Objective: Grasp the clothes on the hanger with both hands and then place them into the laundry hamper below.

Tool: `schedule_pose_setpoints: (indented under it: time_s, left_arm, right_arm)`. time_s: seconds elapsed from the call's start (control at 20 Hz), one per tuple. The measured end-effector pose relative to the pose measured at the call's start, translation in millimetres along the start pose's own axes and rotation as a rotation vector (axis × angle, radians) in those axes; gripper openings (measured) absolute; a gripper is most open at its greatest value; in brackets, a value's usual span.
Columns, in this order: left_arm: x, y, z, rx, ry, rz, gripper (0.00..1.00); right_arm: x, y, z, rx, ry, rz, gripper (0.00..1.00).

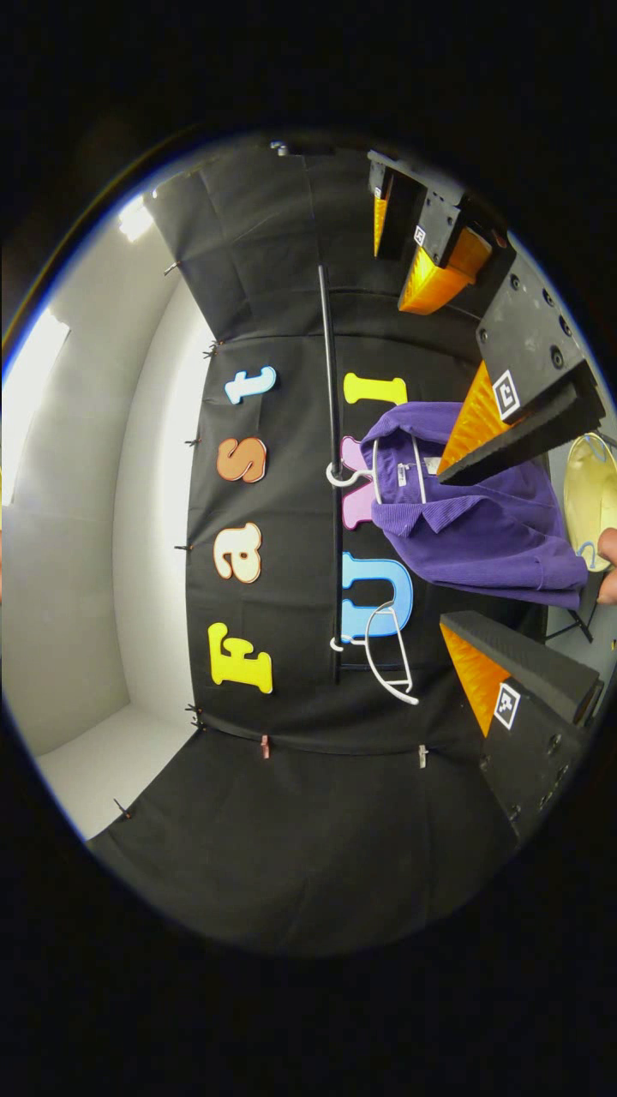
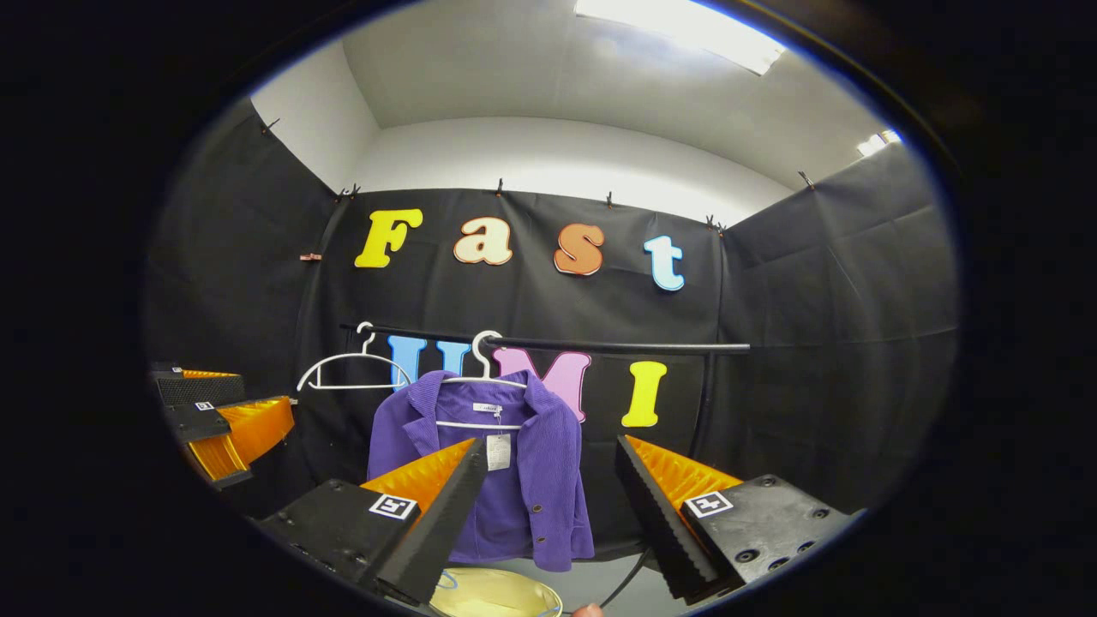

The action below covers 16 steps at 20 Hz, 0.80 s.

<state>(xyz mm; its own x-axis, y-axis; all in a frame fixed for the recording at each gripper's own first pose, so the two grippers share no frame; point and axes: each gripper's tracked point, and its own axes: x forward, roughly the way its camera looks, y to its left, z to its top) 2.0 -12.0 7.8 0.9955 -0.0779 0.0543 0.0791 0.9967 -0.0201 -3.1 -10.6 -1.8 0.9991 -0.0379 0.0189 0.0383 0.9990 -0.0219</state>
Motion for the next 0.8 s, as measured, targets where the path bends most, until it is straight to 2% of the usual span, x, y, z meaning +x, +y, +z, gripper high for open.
schedule_pose_setpoints:
  time_s: [0.1, 0.15, 0.4, 0.6, 0.65, 0.8]
  left_arm:
    - [5.2, 2.6, -3.9, -0.003, 0.019, -0.008, 0.92]
    - [9.2, 5.4, -6.9, 0.003, 0.024, -0.007, 0.95]
    - [29.7, 7.3, -16.0, 0.003, 0.026, 0.001, 0.95]
    - [53.7, -7.5, -19.1, -0.007, 0.031, 0.0, 0.95]
    - [62.1, -12.5, -18.1, -0.004, 0.024, 0.003, 0.98]
    - [89.0, -31.1, -24.1, -0.002, 0.021, 0.012, 0.95]
  right_arm:
    - [7.2, 0.9, -4.3, 0.02, 0.007, -0.003, 0.97]
    - [11.4, -0.1, -4.6, 0.029, -0.001, -0.007, 0.97]
    - [38.9, -4.3, -16.3, 0.023, 0.0, -0.019, 0.97]
    - [65.1, -11.5, -25.8, 0.009, 0.006, 0.001, 0.97]
    - [73.2, -14.2, -28.2, 0.017, 0.005, 0.008, 0.97]
    - [100.5, -19.1, -38.8, 0.027, 0.001, 0.041, 0.97]
